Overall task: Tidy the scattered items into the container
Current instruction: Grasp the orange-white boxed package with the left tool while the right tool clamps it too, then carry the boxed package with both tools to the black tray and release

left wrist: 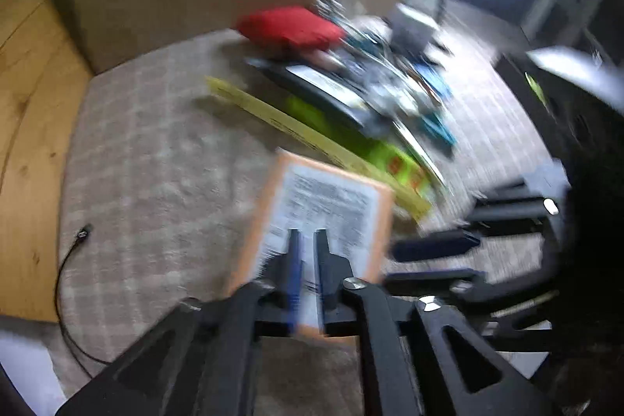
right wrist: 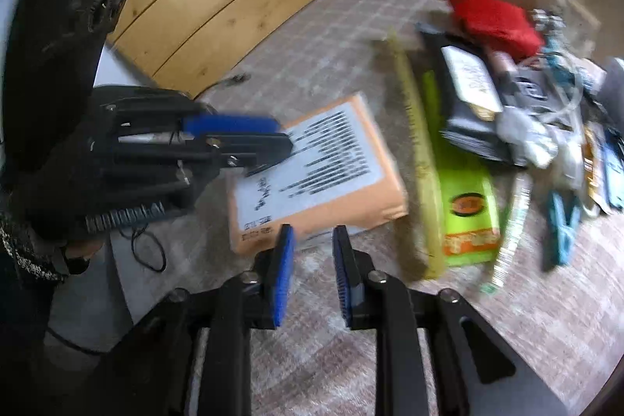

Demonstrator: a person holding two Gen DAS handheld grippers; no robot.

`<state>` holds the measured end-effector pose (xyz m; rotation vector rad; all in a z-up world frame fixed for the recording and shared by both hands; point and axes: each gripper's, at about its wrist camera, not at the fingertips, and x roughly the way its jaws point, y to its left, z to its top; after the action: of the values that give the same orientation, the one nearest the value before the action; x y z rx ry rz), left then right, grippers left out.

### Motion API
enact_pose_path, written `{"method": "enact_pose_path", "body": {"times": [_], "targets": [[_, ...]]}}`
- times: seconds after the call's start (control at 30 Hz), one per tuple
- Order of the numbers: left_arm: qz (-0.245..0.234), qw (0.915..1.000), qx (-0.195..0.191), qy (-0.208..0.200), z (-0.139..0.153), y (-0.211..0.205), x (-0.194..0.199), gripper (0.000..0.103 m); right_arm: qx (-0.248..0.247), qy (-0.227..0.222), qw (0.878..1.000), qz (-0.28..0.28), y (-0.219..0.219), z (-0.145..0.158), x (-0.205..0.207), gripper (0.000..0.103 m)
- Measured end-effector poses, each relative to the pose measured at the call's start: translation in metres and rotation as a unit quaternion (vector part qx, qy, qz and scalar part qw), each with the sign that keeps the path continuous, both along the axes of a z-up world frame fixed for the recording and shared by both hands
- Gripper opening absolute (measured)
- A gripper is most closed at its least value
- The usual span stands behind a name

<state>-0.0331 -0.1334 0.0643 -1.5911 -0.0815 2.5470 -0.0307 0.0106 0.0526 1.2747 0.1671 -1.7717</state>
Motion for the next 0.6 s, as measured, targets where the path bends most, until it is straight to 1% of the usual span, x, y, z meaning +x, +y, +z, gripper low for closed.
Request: {"method": "enact_pose_path", "body": {"times": [0.03,0.07,0.1,0.2,0.27,0.3,0.37,0.4,0.43,0.47,0.53,0.6], "targets": [[0.015,0.9998,0.010,-0.004,-0.002,-0.009,-0.003,0.069,-0.003,-0.006,1.000,-0.011,0.003,0.000,-0.001,0.045],[0.021,0.9995,0.023,-0.006,-0.004,-0.015,-0.005,0.073,-0.004,-0.014,1.000,-0.024,0.006,-0.001,-0.002,0.061],[0.019,0.9990,0.039,-0.011,-0.008,-0.020,-0.007,0.072,-0.004,-0.017,0.999,-0.034,0.008,-0.003,-0.003,0.063],[-0.003,0.9972,0.069,-0.028,-0.023,-0.025,-0.014,0.072,0.002,-0.029,0.998,-0.050,0.011,-0.012,-0.007,0.064],[-0.024,0.9947,0.085,-0.051,-0.036,-0.020,-0.016,0.073,-0.007,-0.056,0.997,-0.060,0.011,-0.021,-0.013,0.063],[-0.038,0.9921,0.101,-0.064,-0.042,-0.015,-0.016,0.074,-0.011,-0.067,0.996,-0.065,0.010,-0.026,-0.016,0.064],[-0.049,0.9885,0.124,-0.071,-0.047,-0.008,-0.015,0.069,-0.021,-0.092,0.994,-0.058,0.005,-0.036,-0.018,0.063],[-0.050,0.9879,0.128,-0.071,-0.048,-0.006,-0.014,0.070,-0.032,-0.099,0.993,-0.051,0.003,-0.039,-0.017,0.062],[-0.051,0.9878,0.129,-0.070,-0.047,-0.004,-0.013,0.067,-0.037,-0.101,0.993,-0.050,0.000,-0.041,-0.016,0.061],[-0.050,0.9884,0.128,-0.066,-0.045,-0.002,-0.011,0.067,-0.046,-0.099,0.993,-0.050,0.000,-0.041,-0.014,0.056],[-0.045,0.9894,0.125,-0.059,-0.040,0.001,-0.005,0.060,-0.055,-0.092,0.993,-0.047,-0.001,-0.037,-0.010,0.054],[-0.038,0.9909,0.118,-0.052,-0.033,0.005,0.001,0.056,-0.055,-0.093,0.993,-0.041,0.000,-0.034,-0.008,0.054]]}}
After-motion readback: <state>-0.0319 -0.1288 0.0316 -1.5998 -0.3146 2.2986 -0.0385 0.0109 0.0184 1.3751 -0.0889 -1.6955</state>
